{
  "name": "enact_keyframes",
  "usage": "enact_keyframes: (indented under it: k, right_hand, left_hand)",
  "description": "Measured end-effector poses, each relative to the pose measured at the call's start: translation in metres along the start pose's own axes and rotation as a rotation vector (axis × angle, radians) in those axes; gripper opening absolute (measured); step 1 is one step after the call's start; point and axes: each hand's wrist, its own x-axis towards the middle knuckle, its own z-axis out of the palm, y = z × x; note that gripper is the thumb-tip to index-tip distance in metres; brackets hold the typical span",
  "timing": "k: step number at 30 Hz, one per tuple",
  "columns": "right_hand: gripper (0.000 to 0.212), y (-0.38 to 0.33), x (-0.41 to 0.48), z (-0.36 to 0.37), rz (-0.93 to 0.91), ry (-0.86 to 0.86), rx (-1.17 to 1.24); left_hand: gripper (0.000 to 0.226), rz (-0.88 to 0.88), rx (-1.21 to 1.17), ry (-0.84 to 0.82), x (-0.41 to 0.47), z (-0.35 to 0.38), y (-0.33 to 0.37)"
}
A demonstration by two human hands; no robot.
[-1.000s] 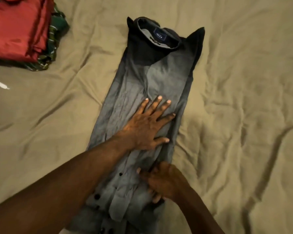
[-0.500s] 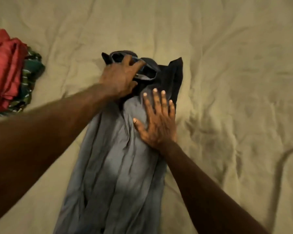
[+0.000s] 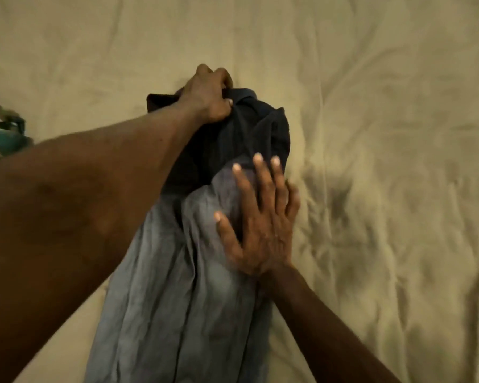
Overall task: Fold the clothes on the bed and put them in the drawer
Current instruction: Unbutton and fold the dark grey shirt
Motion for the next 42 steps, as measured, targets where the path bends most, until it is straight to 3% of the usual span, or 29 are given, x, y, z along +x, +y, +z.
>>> enact_keyframes:
  k: [3,6,8,9,11,12,14,17,21,24,26,28,31,36,39,42]
  right_hand:
    - [0.079,0.012,0.056,-0.002,-0.016,0.022,-0.18]
    - [0.089,0.038,0.113,0.027,0.109,-0.369,-0.277]
    - [0.094,0.053,0.121,0.048,0.128,-0.53,-0.291]
    - [0.095,0.056,0.121,0.053,0.122,-0.535,-0.296]
    - [0.095,0.054,0.118,0.05,0.121,-0.514,-0.297]
    - [0.095,0.052,0.119,0.047,0.118,-0.519,-0.308]
    - [0.095,0.048,0.121,0.043,0.128,-0.551,-0.329]
    - [0.096,0.046,0.12,0.044,0.143,-0.559,-0.358]
    - [0.096,0.037,0.123,0.032,0.153,-0.603,-0.361]
    - [0.09,0.018,0.091,0.014,0.214,-0.411,-0.256]
    - [0.093,-0.007,0.039,0.001,0.373,-0.14,-0.077]
    - [0.1,-0.038,-0.031,-0.016,0.6,-0.031,0.072]
    - [0.109,-0.088,-0.14,-0.043,0.812,-0.222,0.068]
    - [0.107,-0.148,-0.259,-0.085,1.103,-0.464,0.295]
    - [0.075,-0.164,-0.286,-0.099,1.262,-0.603,0.414]
    - [0.038,-0.162,-0.289,-0.105,1.361,-0.668,0.481]
  left_hand:
    - [0.038,0.06,-0.134,0.116,-0.008,0.001,-0.017]
    - [0.041,0.088,-0.254,0.475,-0.038,-0.001,-0.025]
    - [0.041,-0.128,-0.208,0.752,-0.065,0.001,-0.035]
    - [0.041,-0.324,-0.211,0.791,-0.078,0.004,-0.041]
    - [0.04,-0.664,-0.283,0.656,-0.092,0.011,-0.053]
    - [0.039,-0.741,-0.323,0.571,-0.093,0.014,-0.059]
    - [0.036,-0.704,-0.344,0.476,-0.089,0.012,-0.057]
    - [0.035,-0.504,-0.342,0.517,-0.076,-0.001,-0.04]
    - [0.037,-0.378,-0.236,0.152,-0.077,0.01,-0.034]
    - [0.041,-0.428,-0.283,0.253,-0.106,0.013,-0.032]
    - [0.039,-0.503,-0.345,0.41,-0.149,0.016,-0.03]
    - [0.041,-0.601,-0.37,0.492,-0.218,0.029,-0.037]
    - [0.048,-0.657,-0.248,0.389,-0.35,0.056,-0.045]
    - [0.057,-0.877,-0.288,-0.066,-0.524,0.058,-0.031]
    - [0.052,-0.926,-0.493,-0.274,-0.571,0.041,-0.032]
    - [0.05,-0.907,-0.641,-0.38,-0.585,0.023,-0.045]
